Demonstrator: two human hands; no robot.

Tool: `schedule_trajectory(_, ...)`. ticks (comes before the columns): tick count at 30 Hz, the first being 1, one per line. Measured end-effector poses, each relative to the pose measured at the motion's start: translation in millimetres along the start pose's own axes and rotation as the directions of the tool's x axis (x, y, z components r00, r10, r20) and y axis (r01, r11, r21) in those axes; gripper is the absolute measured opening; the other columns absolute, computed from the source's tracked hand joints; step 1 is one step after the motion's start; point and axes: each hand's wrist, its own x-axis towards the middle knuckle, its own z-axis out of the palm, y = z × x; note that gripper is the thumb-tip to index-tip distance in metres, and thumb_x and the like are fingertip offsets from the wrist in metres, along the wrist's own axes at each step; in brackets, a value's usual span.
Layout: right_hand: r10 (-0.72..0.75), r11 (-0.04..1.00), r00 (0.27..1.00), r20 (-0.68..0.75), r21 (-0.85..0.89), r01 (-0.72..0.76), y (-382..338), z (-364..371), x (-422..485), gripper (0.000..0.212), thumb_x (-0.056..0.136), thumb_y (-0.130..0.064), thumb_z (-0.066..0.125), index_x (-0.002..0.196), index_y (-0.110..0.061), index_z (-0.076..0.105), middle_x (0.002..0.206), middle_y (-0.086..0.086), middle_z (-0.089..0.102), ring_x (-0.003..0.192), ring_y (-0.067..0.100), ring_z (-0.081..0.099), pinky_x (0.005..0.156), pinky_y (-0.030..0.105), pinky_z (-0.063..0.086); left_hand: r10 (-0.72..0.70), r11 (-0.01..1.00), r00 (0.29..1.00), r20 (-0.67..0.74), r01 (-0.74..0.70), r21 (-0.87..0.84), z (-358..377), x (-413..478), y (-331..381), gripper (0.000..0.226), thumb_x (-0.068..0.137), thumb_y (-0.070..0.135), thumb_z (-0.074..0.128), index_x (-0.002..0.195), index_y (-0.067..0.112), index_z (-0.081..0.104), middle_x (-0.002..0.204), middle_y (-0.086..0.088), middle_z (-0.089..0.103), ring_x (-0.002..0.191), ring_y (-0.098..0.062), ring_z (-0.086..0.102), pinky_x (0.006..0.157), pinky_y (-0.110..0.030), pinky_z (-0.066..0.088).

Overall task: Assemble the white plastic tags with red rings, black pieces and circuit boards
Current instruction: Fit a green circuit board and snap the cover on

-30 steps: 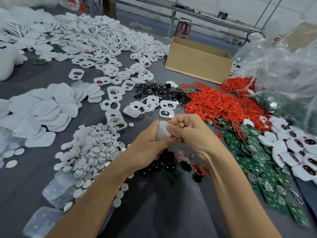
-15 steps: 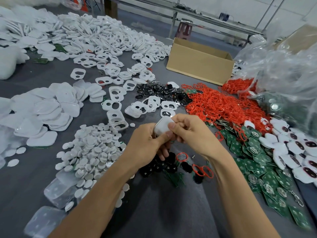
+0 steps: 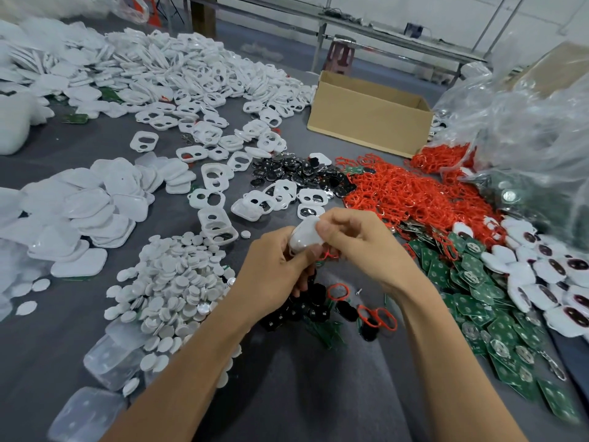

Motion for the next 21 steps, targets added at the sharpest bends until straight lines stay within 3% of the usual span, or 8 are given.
schedule_trajectory(2,-0.038,0.995,0.999,0.008,-0.088,0.039,0.1,-2.2,0.1,0.016,0.096,-0.018,0.058,0.096,-0.015,0.073,0.069,0.025,0.057,0.058,0.027,0.044,0.058,0.044,0.036,0.0,0.998,0.999,0.036,-0.002,0.062,-1.7,0.5,-1.0,0.016,0.097,0.022,0.059,0.083,0.013,0.058,0.062,-0.004,0.063,0.045,-0.015,0.055,0.044,-0.025,0.044)
schedule_trajectory(4,-0.047,0.998,0.999,0.022,-0.046,0.048,0.3,-2.9,-0.1,0.016,0.095,-0.015,0.059,0.1,-0.015,0.074,0.078,0.033,0.06,0.061,0.027,0.047,0.06,0.046,0.04,0.011,0.995,0.998,0.069,-0.018,0.098,-2.8,-0.4,-1.0,0.024,0.099,0.03,0.053,0.082,0.014,0.058,0.066,-0.008,0.067,0.047,-0.019,0.058,0.046,-0.025,0.045)
schedule_trajectory(9,-0.014,0.996,0.999,-0.043,0.082,0.018,2.6,-1.9,-0.7,0.012,0.087,-0.004,0.066,0.092,-0.006,0.077,0.076,0.007,0.072,0.065,0.003,0.057,0.064,0.018,0.042,0.085,0.986,0.996,0.019,-0.087,0.145,-2.2,-3.2,0.7,0.03,0.101,0.029,0.051,0.076,0.012,0.057,0.063,-0.006,0.068,0.044,-0.022,0.061,0.043,-0.029,0.048)
schedule_trajectory(12,-0.024,0.995,0.998,-0.065,0.096,0.031,0.1,-2.6,-1.0,0.012,0.085,-0.003,0.068,0.092,-0.007,0.076,0.073,0.016,0.069,0.061,0.007,0.051,0.06,0.02,0.038,0.117,0.984,0.993,-0.01,-0.115,0.133,-0.1,-4.4,0.6,0.03,0.099,0.025,0.055,0.073,0.012,0.057,0.061,-0.006,0.067,0.044,-0.024,0.063,0.044,-0.033,0.052)
schedule_trajectory(15,-0.047,0.99,0.996,-0.08,0.131,0.057,-3.3,-2.3,-2.0,0.015,0.084,0.001,0.068,0.092,-0.01,0.075,0.07,0.01,0.069,0.061,0.007,0.054,0.061,0.019,0.04,0.144,0.984,0.989,-0.035,-0.14,0.11,0.9,-4.8,-0.7,0.029,0.098,0.023,0.058,0.072,0.011,0.057,0.059,-0.006,0.065,0.043,-0.024,0.063,0.043,-0.033,0.052)
schedule_trajectory(18,-0.037,0.989,0.994,-0.105,0.141,0.052,-5.8,-0.8,-1.1,0.017,0.084,-0.001,0.069,0.084,-0.016,0.076,0.082,0.027,0.07,0.07,0.042,0.058,0.071,0.036,0.042,0.16,0.983,0.985,-0.065,-0.153,0.101,0.8,-5.5,-1.5,0.03,0.098,0.022,0.058,0.069,0.014,0.057,0.056,-0.005,0.064,0.041,-0.022,0.062,0.041,-0.03,0.05)
schedule_trajectory(19,-0.029,0.99,0.993,-0.11,0.134,0.044,-6.7,0.5,-0.9,0.017,0.084,-0.002,0.069,0.083,-0.018,0.076,0.084,0.029,0.069,0.071,0.044,0.058,0.072,0.038,0.042,0.149,0.987,0.986,-0.073,-0.143,0.078,0.7,-5.6,-1.1,0.03,0.098,0.022,0.058,0.069,0.015,0.057,0.056,-0.004,0.064,0.041,-0.023,0.062,0.04,-0.03,0.049)
schedule_trajectory(21,-0.027,0.99,0.995,-0.093,0.134,0.04,-8.6,2.9,-1.2,0.013,0.088,-0.004,0.065,0.088,-0.01,0.076,0.086,0.021,0.073,0.069,0.028,0.062,0.073,0.033,0.046,0.103,0.994,0.992,-0.079,-0.106,-0.03,1.6,-5.8,0.6,0.028,0.099,0.024,0.055,0.074,0.013,0.06,0.056,-0.005,0.063,0.041,-0.026,0.06,0.04,-0.032,0.049)
